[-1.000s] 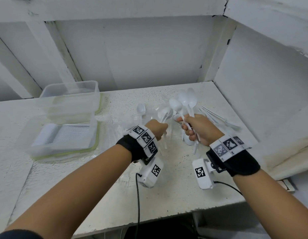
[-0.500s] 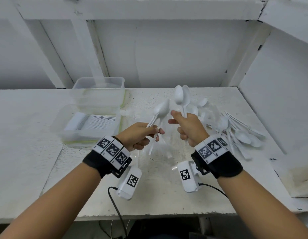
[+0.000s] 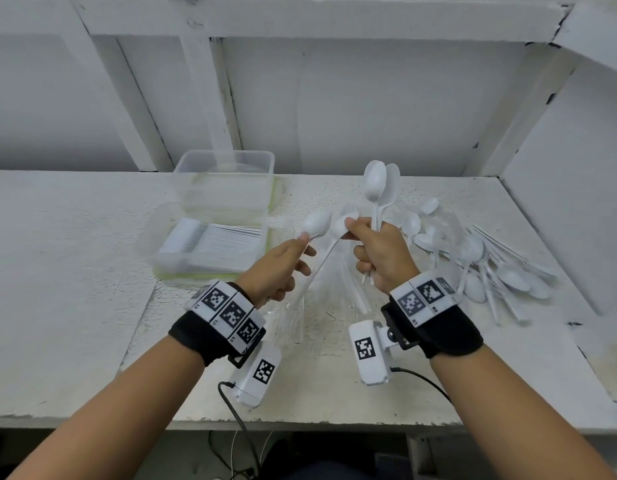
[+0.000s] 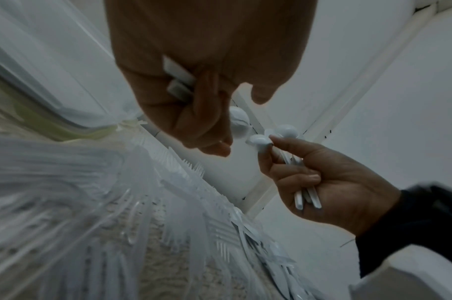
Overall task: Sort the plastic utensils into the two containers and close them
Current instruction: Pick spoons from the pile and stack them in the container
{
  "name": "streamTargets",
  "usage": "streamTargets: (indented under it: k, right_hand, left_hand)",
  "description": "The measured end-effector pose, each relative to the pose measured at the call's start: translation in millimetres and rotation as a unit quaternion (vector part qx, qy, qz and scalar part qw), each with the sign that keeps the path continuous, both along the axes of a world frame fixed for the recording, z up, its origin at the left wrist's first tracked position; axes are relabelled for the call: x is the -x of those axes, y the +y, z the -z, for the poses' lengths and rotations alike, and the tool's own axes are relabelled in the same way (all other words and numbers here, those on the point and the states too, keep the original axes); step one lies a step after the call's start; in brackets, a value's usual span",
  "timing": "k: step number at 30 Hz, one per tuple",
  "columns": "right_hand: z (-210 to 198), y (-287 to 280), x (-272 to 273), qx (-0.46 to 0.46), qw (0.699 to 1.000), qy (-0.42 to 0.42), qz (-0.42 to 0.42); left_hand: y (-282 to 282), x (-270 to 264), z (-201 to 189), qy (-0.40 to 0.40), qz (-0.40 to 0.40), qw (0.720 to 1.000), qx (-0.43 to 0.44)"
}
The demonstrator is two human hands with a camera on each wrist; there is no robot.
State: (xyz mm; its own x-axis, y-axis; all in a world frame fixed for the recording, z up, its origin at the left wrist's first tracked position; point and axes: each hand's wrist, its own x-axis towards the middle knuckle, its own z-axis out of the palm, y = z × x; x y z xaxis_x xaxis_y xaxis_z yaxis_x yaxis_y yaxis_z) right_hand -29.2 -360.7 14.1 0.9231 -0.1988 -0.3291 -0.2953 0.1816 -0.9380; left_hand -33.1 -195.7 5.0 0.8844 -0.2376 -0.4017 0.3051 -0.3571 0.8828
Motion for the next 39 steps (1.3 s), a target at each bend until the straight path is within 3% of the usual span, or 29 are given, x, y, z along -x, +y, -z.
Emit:
streamTargets:
  k: [7,16,26,31,39]
  right_hand:
    - [-6.2,9.3,4.6,-0.028,0.998,-0.043,-0.042]
    - [1.2,24.9,1.3,0.116,0.991,-0.062,-0.004]
    - [3.7,42.4,-0.1,0.160,0.985,-0.065,0.000]
    - [4.9,47.9,-1.0,0.171,0.983,-0.063,-0.014]
    - [9.5,47.3,-3.3,0.198,0.978,-0.058,-0.013]
  left_hand:
    - [7.8,-0.1,7.8,-0.070,-0.011,0.997,-0.006]
    - [12.3,2.4,12.8,-0.152,-0.023,0.987,-0.051]
    - [6.4,6.1,17.6,-0.147,-0.042,0.988,-0.018]
    - [3.6,15.2,14.1,-0.069,-0.031,0.994,0.074]
    - [6.1,12.2,15.6,-0.084,-0.056,0.994,0.042]
